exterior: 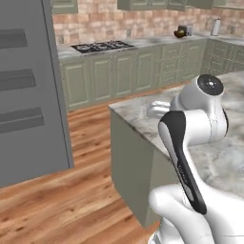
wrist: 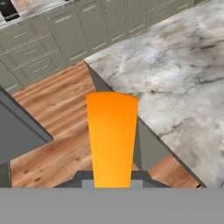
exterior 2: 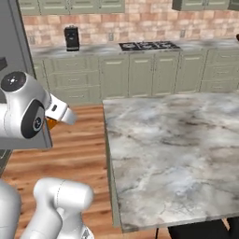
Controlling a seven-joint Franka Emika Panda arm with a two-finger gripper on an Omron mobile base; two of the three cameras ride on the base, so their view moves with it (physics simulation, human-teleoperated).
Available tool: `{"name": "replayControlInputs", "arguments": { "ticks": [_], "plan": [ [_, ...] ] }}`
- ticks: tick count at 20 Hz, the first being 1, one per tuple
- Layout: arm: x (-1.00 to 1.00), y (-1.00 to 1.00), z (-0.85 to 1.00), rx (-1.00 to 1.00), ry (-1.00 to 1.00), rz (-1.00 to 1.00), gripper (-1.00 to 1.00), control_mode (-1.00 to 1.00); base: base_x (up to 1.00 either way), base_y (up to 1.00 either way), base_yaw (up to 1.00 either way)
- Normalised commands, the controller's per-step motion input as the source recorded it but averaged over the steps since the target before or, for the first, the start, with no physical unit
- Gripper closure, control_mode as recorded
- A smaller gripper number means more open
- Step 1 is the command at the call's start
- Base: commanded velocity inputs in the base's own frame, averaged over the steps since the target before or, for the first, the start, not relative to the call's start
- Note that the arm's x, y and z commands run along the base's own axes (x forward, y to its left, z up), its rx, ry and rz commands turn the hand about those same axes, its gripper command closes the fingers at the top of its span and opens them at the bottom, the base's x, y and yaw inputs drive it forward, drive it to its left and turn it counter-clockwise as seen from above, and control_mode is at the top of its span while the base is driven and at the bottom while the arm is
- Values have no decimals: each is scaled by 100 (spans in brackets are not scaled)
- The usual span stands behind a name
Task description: Pick the cheese from the fridge and the cheese grater from the cabinet and place them next to the salad bowl.
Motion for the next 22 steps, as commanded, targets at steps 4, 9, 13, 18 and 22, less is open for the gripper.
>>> {"name": "replayControlInputs", "arguments": {
  "ticks": [4, 9, 13, 18, 22],
  "plan": [
    [0, 0, 0, 0, 0, 0, 100, 100, -58, 26, -53],
    [0, 0, 0, 0, 0, 0, 100, 100, -50, 15, -70],
    [0, 0, 0, 0, 0, 0, 100, 100, -24, 8, -89],
    [0, 0, 0, 0, 0, 0, 100, 100, -6, 4, -97],
    [0, 0, 0, 0, 0, 0, 100, 100, -1, -15, -84]
  ]
}}
